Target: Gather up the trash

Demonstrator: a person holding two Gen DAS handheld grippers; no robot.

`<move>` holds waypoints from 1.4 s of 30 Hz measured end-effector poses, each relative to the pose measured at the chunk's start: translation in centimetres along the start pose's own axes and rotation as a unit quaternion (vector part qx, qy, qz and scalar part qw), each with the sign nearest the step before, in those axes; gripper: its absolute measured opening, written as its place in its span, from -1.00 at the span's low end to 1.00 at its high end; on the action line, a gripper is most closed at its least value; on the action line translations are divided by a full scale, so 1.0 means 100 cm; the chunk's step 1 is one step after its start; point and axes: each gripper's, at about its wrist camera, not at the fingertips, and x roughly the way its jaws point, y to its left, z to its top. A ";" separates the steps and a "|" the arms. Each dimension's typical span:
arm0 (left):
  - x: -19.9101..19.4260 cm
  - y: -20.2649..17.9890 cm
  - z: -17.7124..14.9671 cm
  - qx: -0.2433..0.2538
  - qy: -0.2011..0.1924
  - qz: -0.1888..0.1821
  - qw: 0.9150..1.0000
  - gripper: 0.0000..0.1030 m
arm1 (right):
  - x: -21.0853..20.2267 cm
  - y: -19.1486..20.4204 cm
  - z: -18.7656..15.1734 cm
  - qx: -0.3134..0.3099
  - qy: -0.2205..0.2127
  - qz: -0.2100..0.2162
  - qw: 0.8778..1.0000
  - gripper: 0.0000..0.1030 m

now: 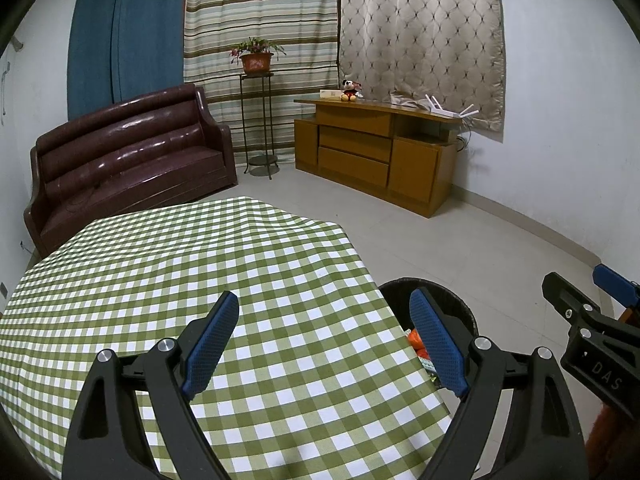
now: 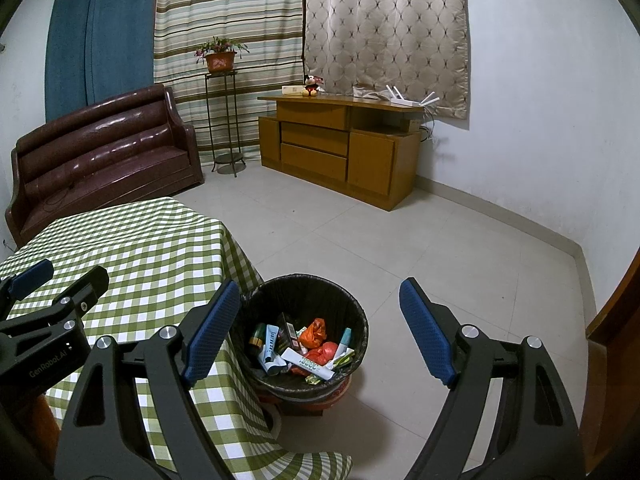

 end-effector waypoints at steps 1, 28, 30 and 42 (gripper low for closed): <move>0.000 0.000 0.000 0.000 0.000 0.000 1.000 0.64 | 0.000 0.000 0.000 0.000 0.000 0.000 1.000 0.56; 0.001 -0.002 -0.001 0.005 -0.004 -0.003 1.000 0.64 | 0.000 0.001 0.000 -0.001 0.001 0.000 1.000 0.56; 0.002 -0.002 -0.001 0.007 -0.004 -0.005 1.000 0.64 | 0.000 0.001 0.000 -0.001 0.001 0.000 1.000 0.56; 0.004 -0.001 -0.001 0.004 0.002 -0.007 1.000 0.64 | 0.000 0.001 0.001 -0.001 0.001 0.000 1.000 0.56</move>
